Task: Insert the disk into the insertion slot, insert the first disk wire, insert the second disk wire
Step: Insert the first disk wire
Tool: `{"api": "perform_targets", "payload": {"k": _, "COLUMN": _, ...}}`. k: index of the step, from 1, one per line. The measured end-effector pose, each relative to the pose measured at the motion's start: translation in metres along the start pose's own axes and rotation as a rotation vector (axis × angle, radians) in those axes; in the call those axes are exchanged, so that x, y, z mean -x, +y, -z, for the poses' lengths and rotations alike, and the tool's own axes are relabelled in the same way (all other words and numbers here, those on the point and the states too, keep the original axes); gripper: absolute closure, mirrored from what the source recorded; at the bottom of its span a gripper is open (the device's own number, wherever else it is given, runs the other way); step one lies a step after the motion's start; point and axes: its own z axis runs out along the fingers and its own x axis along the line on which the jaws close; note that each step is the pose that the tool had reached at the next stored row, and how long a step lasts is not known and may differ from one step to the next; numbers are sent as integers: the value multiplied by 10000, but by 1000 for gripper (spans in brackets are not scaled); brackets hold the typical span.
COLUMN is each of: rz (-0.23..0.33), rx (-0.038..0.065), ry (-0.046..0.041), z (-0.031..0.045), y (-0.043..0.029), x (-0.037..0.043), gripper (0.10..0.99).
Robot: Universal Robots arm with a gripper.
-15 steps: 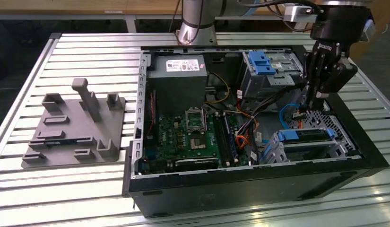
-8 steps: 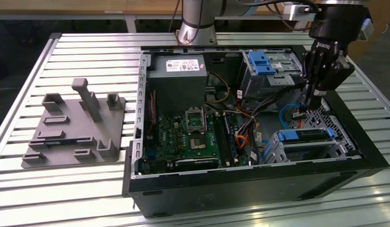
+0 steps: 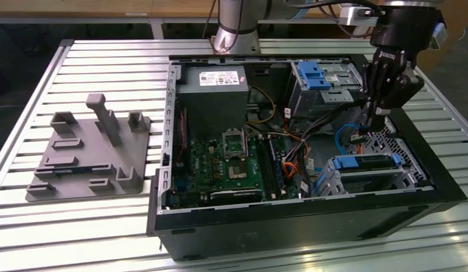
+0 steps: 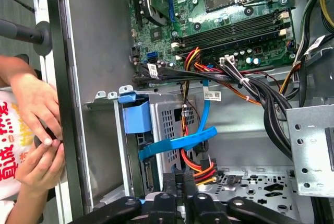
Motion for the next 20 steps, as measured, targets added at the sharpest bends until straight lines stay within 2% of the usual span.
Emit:
{"api": "perform_targets", "payload": {"k": 1, "rz": 0, "rx": 1, "ry": 0, "z": -1, "y": 0, "x": 0, "gripper": 922}}
{"api": "perform_targets", "payload": {"k": 6, "rz": 2, "rx": 2, "ry": 1, "z": -2, "y": -5, "x": 2, "gripper": 922}}
{"api": "perform_targets", "payload": {"k": 7, "rz": 15, "rx": 27, "ry": 10, "z": -2, "y": -21, "x": 4, "gripper": 922}}
{"api": "perform_targets", "payload": {"k": 11, "rz": 210, "rx": 414, "ry": 110, "z": 2, "y": -103, "x": 17, "gripper": 922}}
{"api": "perform_targets", "payload": {"k": 12, "rz": 235, "rx": 463, "ry": 103, "z": 2, "y": -114, "x": 18, "gripper": 922}}
{"api": "perform_targets", "payload": {"k": 14, "rz": 242, "rx": 480, "ry": 91, "z": -9, "y": -122, "x": -6, "gripper": 922}}
{"api": "perform_targets", "payload": {"k": 17, "rz": 244, "rx": 480, "ry": -84, "z": -26, "y": -129, "x": -45, "gripper": 922}}
{"api": "perform_targets", "payload": {"k": 18, "rz": 247, "rx": 485, "ry": -174, "z": -31, "y": -131, "x": -56, "gripper": 922}}
{"api": "perform_targets", "payload": {"k": 19, "rz": 250, "rx": 493, "ry": -298, "z": -35, "y": -132, "x": -66, "gripper": 922}}
{"api": "perform_targets", "payload": {"k": 20, "rz": 256, "rx": 504, "ry": -459, "z": -38, "y": -134, "x": -74, "gripper": 922}}
